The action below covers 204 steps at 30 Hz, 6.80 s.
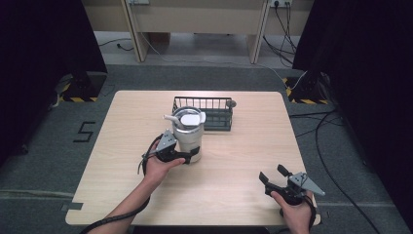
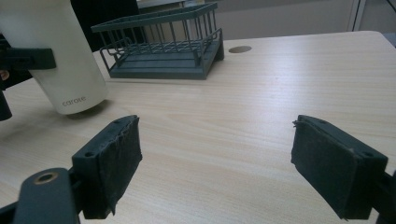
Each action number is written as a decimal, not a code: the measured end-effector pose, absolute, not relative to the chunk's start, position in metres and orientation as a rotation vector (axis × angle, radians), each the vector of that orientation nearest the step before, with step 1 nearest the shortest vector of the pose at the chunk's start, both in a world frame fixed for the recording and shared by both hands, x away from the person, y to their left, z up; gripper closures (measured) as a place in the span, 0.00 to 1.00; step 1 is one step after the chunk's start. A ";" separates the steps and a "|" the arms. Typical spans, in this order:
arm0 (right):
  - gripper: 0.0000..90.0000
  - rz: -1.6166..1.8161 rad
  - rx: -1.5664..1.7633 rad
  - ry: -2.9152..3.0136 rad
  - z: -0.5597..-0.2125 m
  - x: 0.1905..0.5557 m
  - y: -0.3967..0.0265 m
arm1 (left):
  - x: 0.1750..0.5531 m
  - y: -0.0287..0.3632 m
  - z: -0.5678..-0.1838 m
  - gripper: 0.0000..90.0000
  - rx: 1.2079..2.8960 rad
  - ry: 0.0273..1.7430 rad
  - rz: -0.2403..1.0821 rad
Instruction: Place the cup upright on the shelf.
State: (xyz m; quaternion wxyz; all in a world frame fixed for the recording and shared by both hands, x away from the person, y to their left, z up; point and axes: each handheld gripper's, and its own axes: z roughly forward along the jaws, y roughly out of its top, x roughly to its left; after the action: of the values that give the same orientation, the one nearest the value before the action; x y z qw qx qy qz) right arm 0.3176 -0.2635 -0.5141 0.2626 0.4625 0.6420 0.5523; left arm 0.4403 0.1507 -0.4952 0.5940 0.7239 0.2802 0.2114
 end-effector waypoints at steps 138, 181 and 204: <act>0.18 1.510 1.277 1.727 -0.517 0.321 -0.268 | 0.557 0.123 -0.395 0.12 1.665 0.689 0.590; 0.18 1.521 1.276 1.731 -0.517 0.321 -0.269 | 0.594 0.113 -0.408 0.12 1.678 0.757 0.593; 0.18 1.526 1.278 1.737 -0.517 0.322 -0.268 | 0.592 0.112 -0.423 0.12 1.709 0.778 0.583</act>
State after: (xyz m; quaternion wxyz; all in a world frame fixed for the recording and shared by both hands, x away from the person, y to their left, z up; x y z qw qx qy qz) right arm 0.3217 -0.2678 -0.5171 0.2473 0.4686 0.6372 0.5596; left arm 0.5925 0.1121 -0.4229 0.5546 0.7233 0.3293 0.2466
